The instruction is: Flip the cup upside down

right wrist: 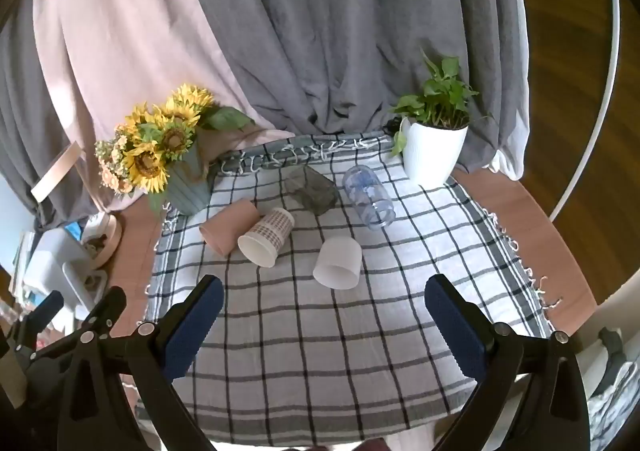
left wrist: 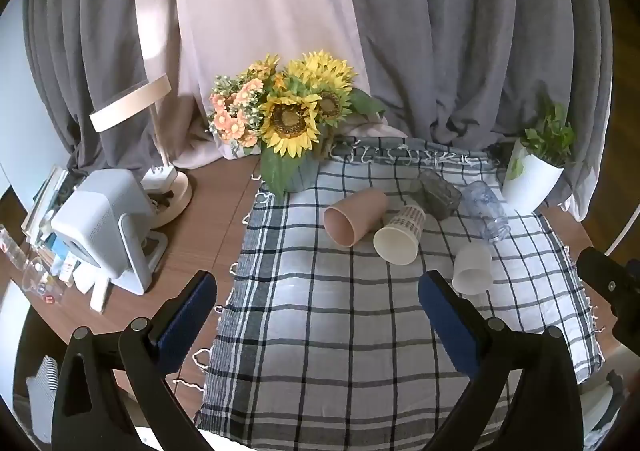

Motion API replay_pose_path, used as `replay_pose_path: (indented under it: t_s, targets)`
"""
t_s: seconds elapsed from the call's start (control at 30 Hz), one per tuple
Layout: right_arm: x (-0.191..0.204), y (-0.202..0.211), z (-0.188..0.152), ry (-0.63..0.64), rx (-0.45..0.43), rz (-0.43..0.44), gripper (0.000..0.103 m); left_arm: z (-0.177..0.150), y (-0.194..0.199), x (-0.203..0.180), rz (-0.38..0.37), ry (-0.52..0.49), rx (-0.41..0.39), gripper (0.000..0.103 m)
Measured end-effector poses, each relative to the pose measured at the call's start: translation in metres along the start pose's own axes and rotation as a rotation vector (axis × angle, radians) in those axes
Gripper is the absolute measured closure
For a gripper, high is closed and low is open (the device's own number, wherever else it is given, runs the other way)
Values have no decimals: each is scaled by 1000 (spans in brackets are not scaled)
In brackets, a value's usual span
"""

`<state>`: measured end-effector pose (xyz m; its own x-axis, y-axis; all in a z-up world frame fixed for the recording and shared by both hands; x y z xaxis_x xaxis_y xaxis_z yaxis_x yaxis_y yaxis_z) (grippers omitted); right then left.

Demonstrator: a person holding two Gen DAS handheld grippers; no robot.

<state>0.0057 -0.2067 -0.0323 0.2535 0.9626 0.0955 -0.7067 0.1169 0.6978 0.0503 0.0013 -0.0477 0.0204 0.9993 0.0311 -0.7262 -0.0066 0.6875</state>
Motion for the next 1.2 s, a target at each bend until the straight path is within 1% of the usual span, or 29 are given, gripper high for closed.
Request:
replay_pose_path:
  t_s: [0.1,0.5,1.2]
  targets:
    - [-1,-1,0,0,17,-6,2,-1,-4,-4,4,-8,1,0]
    - [0,-2,1,0,17,-3,2,-3,-6,-1,-17,5,18,0]
    - [1,-4,1,0,17,1,2,-6,-9,-2,-17,11,23,0]
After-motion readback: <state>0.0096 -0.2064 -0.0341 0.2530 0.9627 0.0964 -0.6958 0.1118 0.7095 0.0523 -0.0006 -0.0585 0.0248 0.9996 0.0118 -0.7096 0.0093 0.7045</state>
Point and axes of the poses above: each gripper's, at about its wrist camera, not at the fingertips, and y roughly against the way its jaws point, x to its left, z to its top, the point moved 7 cm from there along -y, roughly the way its jaws point
